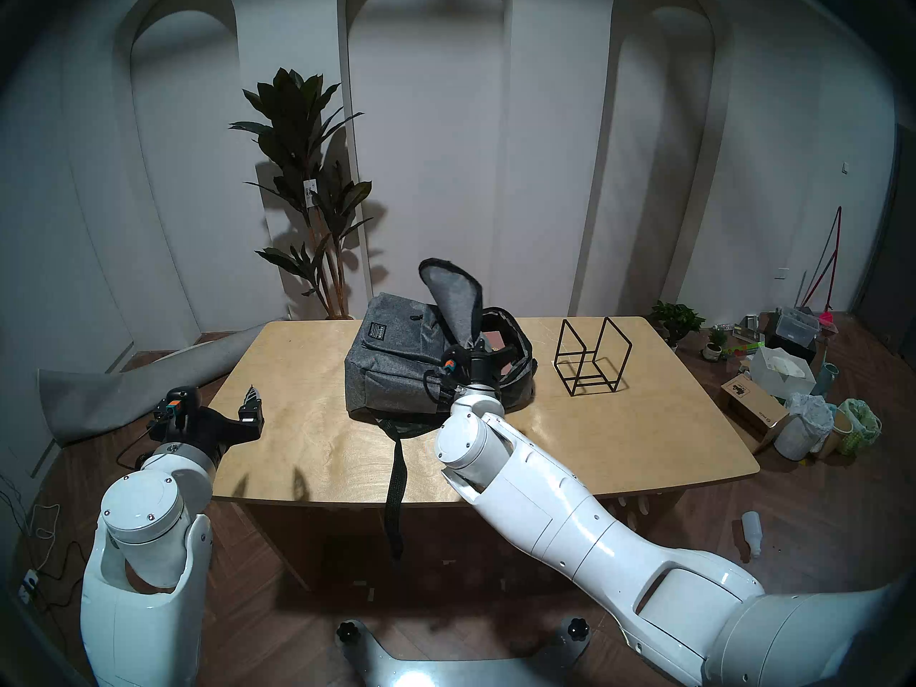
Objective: Put the book into the bag and close the bag
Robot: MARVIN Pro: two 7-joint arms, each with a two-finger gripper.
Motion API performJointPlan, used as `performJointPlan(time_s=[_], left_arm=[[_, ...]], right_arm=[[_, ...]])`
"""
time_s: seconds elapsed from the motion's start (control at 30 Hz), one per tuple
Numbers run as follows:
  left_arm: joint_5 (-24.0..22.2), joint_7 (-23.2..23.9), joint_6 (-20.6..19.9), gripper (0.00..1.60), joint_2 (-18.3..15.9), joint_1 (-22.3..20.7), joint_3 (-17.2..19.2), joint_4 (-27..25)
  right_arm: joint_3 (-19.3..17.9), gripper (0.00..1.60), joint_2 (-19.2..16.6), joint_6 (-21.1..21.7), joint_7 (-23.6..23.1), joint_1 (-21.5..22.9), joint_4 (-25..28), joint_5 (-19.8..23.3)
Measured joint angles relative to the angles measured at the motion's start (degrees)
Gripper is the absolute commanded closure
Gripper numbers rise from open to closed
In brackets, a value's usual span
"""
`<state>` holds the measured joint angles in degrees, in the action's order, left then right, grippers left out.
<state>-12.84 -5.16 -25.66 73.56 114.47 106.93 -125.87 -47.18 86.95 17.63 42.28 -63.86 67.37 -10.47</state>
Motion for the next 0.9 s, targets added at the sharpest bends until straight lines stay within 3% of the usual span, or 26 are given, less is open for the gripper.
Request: performJointPlan(time_s=[0.3, 0.33, 0.37, 0.43, 0.47, 0.53, 0.57, 0.6, 0.9], left_arm=[[0.6, 1.05, -1.53, 0.0, -1.09, -1.39, -1.75, 0.29], [0.68, 1.13, -1.69, 0.0, -1.19, -1.53, -1.9, 0.3], [0.76, 1.22, -1.86, 0.0, -1.28, -1.69, -2.06, 0.31], [0.86, 1.32, -2.04, 0.0, -1.39, -1.87, -2.25, 0.31], [0.96, 1.41, -2.24, 0.0, -1.49, -2.05, -2.44, 0.32], [1.05, 1.46, -2.37, 0.0, -1.55, -2.18, -2.58, 0.32], [1.09, 1.49, -2.43, 0.0, -1.59, -2.25, -2.63, 0.32], [1.17, 1.55, -2.54, 0.0, -1.64, -2.36, -2.68, 0.32], [1.6, 1.56, -2.6, 0.0, -1.72, -2.73, -2.57, 0.28]], right_arm=[[-1.89, 1.59, -1.76, 1.42, 1.2, -3.39, 2.47, 2.1], [-2.04, 1.31, -1.88, 1.51, 1.3, -3.68, 2.56, 2.32], [-2.21, 1.19, -1.99, 1.59, 1.42, -3.97, 2.62, 2.57], [-2.41, 1.17, -2.07, 1.69, 1.56, -4.3, 2.66, 2.89], [-2.61, 0.87, -2.11, 1.76, 1.73, -4.62, 2.67, 3.22], [-2.77, 0.87, -2.11, 1.79, 1.86, -4.86, 2.68, 3.5], [-2.83, 0.09, -2.1, 1.8, 1.92, -4.98, 2.7, 3.63], [-2.99, 0.0, -2.07, 1.8, 2.03, -5.24, 2.75, 3.93], [-3.65, 0.0, -2.36, 1.49, 2.24, -7.0, 6.22, 5.72]])
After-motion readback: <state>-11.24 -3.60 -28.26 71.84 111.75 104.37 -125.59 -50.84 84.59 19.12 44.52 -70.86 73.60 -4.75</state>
